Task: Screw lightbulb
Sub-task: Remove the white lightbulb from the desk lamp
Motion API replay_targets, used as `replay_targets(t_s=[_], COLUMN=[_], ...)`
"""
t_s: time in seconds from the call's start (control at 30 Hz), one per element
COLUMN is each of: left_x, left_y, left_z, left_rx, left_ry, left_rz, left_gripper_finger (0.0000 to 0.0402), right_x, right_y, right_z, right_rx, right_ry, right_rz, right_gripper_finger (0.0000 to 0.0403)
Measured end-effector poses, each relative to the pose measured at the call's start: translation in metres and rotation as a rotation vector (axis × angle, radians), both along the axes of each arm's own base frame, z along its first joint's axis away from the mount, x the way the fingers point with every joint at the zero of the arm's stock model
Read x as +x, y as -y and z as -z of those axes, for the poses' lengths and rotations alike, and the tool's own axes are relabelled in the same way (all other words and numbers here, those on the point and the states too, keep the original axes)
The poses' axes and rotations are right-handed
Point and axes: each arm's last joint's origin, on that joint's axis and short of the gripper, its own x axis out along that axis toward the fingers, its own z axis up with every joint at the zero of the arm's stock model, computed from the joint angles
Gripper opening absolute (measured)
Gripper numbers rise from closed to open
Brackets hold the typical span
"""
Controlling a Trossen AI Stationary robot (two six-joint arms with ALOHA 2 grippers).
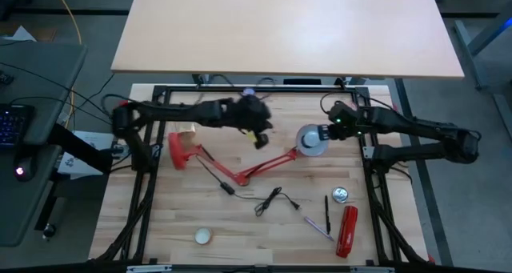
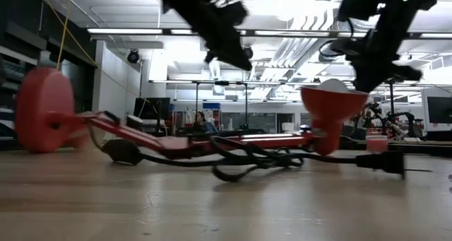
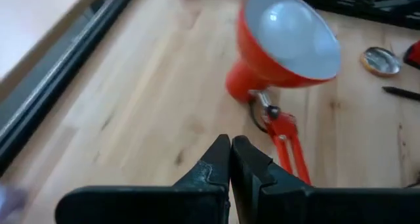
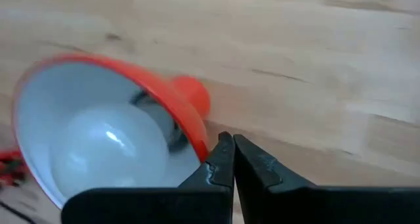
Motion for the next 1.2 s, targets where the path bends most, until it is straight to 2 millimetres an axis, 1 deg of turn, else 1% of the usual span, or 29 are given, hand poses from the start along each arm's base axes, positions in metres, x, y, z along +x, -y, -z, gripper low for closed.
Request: replay_targets(t_s=[0.07,0.17,0.23,0.3,0.33,0.4,0.47,0.53,0.63,0.7,0.8,0.9,1.03,1.13,1.2], left_x=[-0.022,-0.055,-0.074,-0.086,-0.089,-0.088,-0.080,-0.065,-0.032,-0.007,0.028,0.053,0.070,0.078,0.083], left_y=[-0.004,-0.008,-0.008,-0.005,-0.004,0.000,0.005,0.011,0.020,0.028,0.043,0.062,0.084,0.100,0.107], left_z=[0.001,-0.003,-0.003,-0.004,-0.008,-0.024,-0.038,-0.048,-0.058,-0.062,-0.052,-0.033,-0.007,0.007,0.010], left_rx=[-0.002,-0.014,-0.021,-0.017,-0.010,0.001,0.017,0.044,0.143,0.232,0.337,0.470,0.530,0.594,0.638], left_ry=[0.021,0.076,0.090,0.099,0.121,0.199,0.252,0.269,0.246,0.200,0.071,-0.080,-0.156,-0.182,-0.166], left_rz=[-0.026,-0.077,-0.100,-0.094,-0.076,-0.007,0.113,0.236,0.395,0.489,0.600,0.604,0.568,0.490,0.431], left_gripper_finger=[0.0000,0.0000,0.0000,0.0000,0.0000,0.0000,0.0000,0.0000,0.0000,0.0000,0.0000,0.0000,0.0000,0.0000,0.0000], right_x=[0.014,0.037,0.047,0.050,0.049,0.047,0.048,0.051,0.059,0.063,0.064,0.059,0.051,0.046,0.044], right_y=[0.001,0.004,0.002,0.000,0.000,0.001,0.003,0.003,0.003,0.004,0.004,0.002,-0.001,-0.003,-0.003], right_z=[0.003,0.008,0.009,0.004,0.000,-0.014,-0.030,-0.042,-0.051,-0.055,-0.054,-0.044,-0.039,-0.038,-0.036], right_rx=[-0.005,-0.003,0.015,0.003,-0.013,-0.044,-0.055,-0.048,-0.044,-0.081,-0.140,-0.151,-0.207,-0.263,-0.289], right_ry=[0.044,0.138,0.146,0.098,0.070,0.059,0.084,0.099,0.121,0.124,0.114,0.068,0.091,0.149,0.188], right_rz=[0.016,0.028,0.007,0.006,0.014,0.005,-0.073,-0.182,-0.347,-0.428,-0.550,-0.657,-0.758,-0.807,-0.841], right_gripper_finger=[0.0000,0.0000,0.0000,0.0000,0.0000,0.0000,0.0000,0.0000,0.0000,0.0000,0.0000,0.0000,0.0000,0.0000,0.0000])
